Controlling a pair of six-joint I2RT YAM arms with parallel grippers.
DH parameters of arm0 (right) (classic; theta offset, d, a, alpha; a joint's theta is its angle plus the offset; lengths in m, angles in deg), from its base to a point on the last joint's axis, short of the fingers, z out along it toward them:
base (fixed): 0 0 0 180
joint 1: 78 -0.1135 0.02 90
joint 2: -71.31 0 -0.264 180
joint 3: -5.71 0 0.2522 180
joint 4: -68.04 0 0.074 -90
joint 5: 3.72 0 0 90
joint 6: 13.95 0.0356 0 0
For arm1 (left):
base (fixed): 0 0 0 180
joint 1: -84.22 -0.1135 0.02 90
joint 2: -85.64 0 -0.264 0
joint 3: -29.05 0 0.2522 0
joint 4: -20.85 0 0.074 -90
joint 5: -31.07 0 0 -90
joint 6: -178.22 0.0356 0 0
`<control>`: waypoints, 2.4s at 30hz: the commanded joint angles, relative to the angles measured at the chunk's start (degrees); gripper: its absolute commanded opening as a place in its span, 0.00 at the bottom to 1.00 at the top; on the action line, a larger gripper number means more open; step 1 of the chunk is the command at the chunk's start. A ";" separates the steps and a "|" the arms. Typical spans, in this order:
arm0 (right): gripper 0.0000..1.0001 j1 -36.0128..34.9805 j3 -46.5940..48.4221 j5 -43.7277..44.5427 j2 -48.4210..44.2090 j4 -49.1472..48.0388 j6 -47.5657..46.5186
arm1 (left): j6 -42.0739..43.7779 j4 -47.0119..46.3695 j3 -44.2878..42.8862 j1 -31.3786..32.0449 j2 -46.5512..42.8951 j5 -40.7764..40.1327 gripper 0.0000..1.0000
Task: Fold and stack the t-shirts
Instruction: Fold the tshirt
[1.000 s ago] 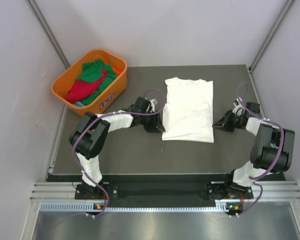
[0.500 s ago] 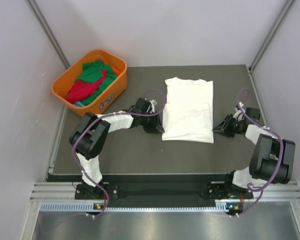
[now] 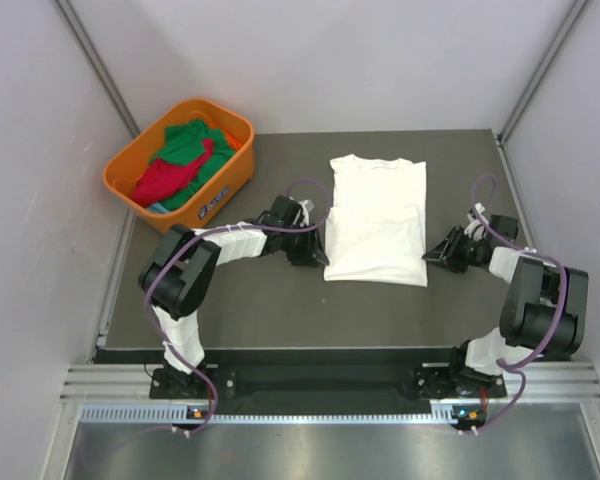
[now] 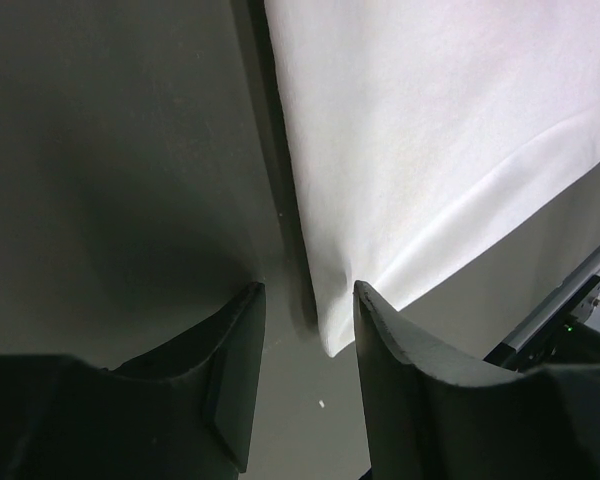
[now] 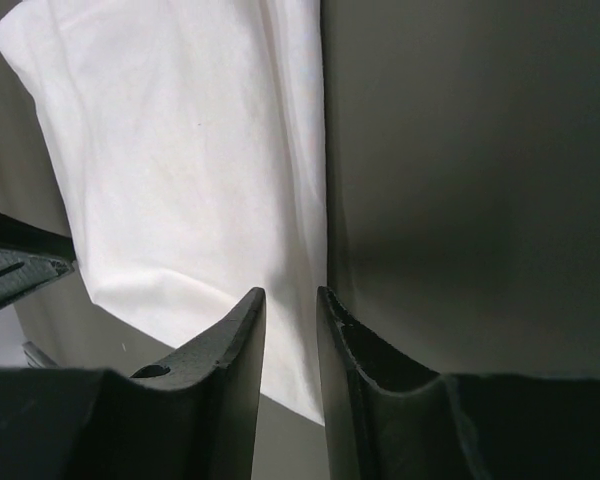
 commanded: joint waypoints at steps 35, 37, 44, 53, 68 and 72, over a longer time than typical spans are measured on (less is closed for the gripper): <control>0.00 0.10 -1.86 0.75 -3.13 -0.11 1.62 | -0.97 0.37 1.97 0.29 -4.52 -0.57 0.45; 0.00 0.45 -2.47 1.19 -3.31 -0.28 1.71 | -0.97 0.46 2.32 0.29 -5.22 -0.74 0.45; 0.00 0.89 -5.11 2.42 -4.36 -2.13 2.14 | -1.15 0.73 2.41 0.29 -6.19 -0.30 0.45; 0.00 1.94 -3.01 1.80 -7.17 -0.64 1.79 | -1.76 0.20 3.11 0.29 -6.45 0.84 0.46; 0.00 2.73 -5.64 5.32 -8.32 0.77 2.58 | -3.08 -2.35 4.78 1.70 -6.10 1.63 0.47; 0.00 2.74 -5.47 5.50 -8.85 1.12 2.85 | -2.91 -2.44 5.40 1.70 -6.10 1.37 0.47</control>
